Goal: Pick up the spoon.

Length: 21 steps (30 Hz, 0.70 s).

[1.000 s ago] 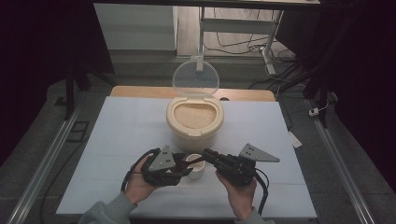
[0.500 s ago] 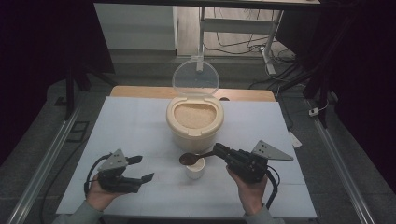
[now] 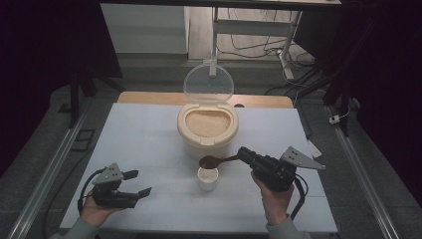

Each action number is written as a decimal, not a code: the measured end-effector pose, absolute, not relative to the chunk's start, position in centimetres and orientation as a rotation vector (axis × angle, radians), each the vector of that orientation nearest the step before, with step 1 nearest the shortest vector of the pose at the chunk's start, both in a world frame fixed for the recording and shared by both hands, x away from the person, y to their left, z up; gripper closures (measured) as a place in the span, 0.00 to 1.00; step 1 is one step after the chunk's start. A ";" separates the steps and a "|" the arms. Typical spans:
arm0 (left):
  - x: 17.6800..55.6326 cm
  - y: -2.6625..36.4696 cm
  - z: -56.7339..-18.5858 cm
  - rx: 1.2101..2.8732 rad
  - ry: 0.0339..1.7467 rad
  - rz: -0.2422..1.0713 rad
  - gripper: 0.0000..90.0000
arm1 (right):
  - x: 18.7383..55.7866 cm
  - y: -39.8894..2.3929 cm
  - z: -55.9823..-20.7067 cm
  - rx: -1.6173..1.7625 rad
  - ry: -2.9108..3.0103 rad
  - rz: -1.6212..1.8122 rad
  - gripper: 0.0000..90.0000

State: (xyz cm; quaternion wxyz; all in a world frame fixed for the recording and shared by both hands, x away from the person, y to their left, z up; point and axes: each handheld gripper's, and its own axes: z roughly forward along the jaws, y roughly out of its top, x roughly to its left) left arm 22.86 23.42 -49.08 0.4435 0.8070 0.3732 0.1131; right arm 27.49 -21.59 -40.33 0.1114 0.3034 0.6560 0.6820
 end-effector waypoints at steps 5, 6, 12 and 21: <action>22.8 23.5 -49.2 2.001 0.931 0.283 0.21 | 27.9 -21.7 -39.8 0.889 1.912 2.001 0.93; 22.8 23.6 -49.3 2.000 0.933 0.284 0.21 | 28.0 -21.7 -39.7 0.891 1.909 1.999 0.93; 23.0 23.6 -49.4 2.002 0.944 0.277 0.18 | 29.0 -22.2 -39.2 0.915 1.879 2.007 0.93; 23.1 23.4 -49.6 2.022 0.942 0.274 0.15 | 29.7 -21.9 -38.4 0.915 1.867 2.000 0.93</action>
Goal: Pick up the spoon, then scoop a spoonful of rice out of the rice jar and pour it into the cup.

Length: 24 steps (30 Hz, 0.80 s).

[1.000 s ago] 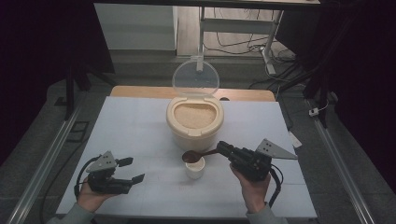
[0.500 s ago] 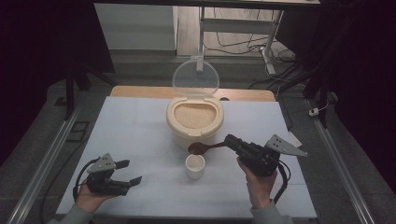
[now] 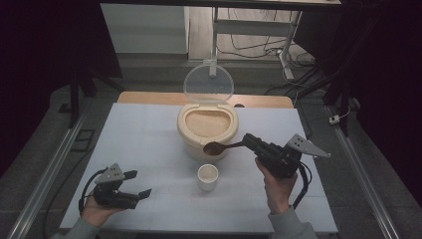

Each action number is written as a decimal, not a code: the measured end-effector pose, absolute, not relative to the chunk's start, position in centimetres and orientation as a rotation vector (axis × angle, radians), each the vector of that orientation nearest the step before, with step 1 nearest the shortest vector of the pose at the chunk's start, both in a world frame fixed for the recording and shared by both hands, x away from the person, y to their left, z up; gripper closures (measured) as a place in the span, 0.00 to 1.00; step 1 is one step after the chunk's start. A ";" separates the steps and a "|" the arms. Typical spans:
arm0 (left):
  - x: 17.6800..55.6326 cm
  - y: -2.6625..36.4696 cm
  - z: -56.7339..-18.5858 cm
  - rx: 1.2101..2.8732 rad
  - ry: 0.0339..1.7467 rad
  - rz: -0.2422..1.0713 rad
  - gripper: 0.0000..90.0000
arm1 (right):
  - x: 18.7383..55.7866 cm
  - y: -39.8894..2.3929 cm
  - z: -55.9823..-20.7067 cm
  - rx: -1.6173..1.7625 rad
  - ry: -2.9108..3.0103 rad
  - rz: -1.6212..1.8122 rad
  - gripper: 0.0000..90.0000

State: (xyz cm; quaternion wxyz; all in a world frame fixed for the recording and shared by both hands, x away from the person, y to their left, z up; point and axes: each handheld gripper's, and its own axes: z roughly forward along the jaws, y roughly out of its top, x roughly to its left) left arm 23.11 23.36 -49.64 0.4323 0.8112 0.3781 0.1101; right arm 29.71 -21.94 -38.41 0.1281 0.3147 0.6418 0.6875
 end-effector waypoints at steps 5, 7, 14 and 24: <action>23.1 23.5 -49.7 2.022 0.950 0.274 0.15 | 30.6 -21.7 -37.7 0.924 1.848 1.992 0.93; 23.1 23.5 -49.7 2.021 0.955 0.276 0.15 | 31.0 -21.6 -37.3 0.929 1.841 1.983 0.93; 23.3 23.5 -49.8 2.032 0.958 0.267 0.14 | 33.2 -21.0 -35.8 0.958 1.809 1.931 0.93; 23.3 23.3 -49.9 2.042 0.954 0.255 0.14 | 35.6 -20.5 -35.8 1.055 1.784 1.837 0.93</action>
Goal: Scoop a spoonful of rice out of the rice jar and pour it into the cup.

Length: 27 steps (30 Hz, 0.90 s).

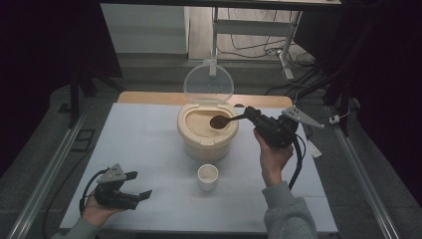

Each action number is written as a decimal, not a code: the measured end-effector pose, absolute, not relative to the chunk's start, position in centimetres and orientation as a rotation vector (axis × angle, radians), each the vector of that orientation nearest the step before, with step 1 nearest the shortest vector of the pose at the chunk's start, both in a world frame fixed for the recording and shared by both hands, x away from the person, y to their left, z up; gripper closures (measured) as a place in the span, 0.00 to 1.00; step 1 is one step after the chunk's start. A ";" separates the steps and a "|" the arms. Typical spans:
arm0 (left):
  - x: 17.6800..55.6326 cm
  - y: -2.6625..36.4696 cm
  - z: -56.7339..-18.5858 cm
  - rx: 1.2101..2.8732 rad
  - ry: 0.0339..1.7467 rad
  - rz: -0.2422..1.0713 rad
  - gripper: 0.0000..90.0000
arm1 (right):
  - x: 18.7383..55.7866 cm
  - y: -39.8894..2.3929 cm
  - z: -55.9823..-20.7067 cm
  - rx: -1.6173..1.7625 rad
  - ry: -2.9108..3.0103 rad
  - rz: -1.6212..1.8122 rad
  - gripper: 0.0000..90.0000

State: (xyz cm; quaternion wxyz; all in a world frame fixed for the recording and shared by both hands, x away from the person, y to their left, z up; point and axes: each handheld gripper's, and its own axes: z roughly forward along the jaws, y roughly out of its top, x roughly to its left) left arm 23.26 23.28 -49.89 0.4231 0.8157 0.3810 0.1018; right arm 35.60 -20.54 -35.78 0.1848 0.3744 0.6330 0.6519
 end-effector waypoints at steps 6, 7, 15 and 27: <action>23.4 23.5 -49.9 2.037 0.964 0.252 0.14 | 36.4 -19.5 -34.8 1.024 1.804 1.707 0.93; 23.4 23.5 -49.9 2.036 0.964 0.252 0.14 | 36.4 -19.3 -34.6 1.019 1.804 1.682 0.93; 23.4 23.5 -49.9 2.042 0.960 0.249 0.14 | 37.5 -17.8 -35.4 0.999 1.863 1.460 0.93; 23.4 23.3 -49.9 2.051 0.956 0.241 0.15 | 38.8 -17.1 -38.1 1.227 1.896 1.561 0.93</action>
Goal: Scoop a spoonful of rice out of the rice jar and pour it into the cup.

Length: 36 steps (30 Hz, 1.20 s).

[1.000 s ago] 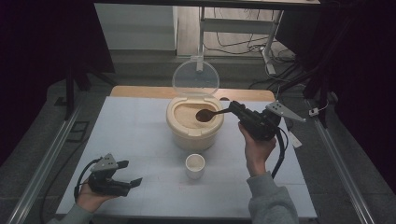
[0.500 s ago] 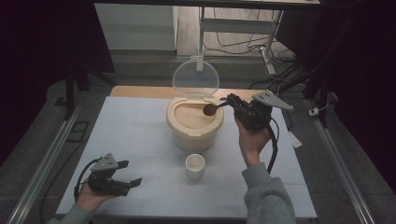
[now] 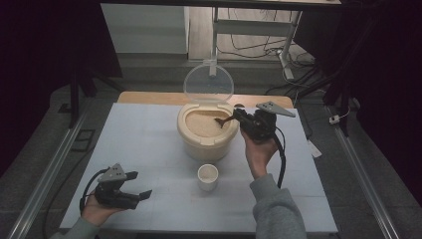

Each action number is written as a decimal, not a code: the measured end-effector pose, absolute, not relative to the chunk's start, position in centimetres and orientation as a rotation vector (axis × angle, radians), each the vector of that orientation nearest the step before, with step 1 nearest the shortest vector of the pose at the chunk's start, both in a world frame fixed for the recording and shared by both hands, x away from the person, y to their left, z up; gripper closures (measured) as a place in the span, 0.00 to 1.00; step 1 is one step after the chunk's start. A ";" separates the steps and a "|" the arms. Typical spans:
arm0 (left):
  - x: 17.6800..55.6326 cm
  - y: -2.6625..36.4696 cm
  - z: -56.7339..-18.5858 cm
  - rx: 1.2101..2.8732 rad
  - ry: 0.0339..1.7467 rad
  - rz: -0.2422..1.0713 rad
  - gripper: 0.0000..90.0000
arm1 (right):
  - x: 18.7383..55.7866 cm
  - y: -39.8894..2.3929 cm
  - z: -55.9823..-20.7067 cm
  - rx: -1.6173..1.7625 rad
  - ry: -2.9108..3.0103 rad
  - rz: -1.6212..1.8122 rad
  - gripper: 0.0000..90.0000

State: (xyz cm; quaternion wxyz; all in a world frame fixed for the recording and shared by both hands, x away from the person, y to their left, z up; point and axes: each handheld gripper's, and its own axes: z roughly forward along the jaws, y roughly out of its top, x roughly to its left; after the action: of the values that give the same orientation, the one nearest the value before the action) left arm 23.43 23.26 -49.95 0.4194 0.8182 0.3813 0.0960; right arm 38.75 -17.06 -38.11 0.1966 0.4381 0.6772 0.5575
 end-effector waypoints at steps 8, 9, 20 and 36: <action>23.4 23.3 -49.9 2.054 0.955 0.237 0.15 | 39.2 -17.2 -38.6 1.393 1.838 1.651 0.92; 23.4 23.2 -49.9 2.054 0.955 0.239 0.15 | 39.3 -17.3 -38.6 1.409 1.834 1.654 0.92; 23.4 23.2 -49.9 2.055 0.948 0.239 0.16 | 39.9 -19.6 -40.6 1.678 1.700 1.842 0.93; 23.4 23.1 -49.9 2.060 0.942 0.240 0.17 | 40.0 -21.3 -40.7 1.804 1.618 1.969 0.93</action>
State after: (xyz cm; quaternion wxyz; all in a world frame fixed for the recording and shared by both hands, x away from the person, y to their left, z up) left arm 23.41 23.10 -49.90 0.4184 0.8214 0.3756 0.0956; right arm 40.04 -21.33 -40.74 0.0095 0.5778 0.5182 0.6305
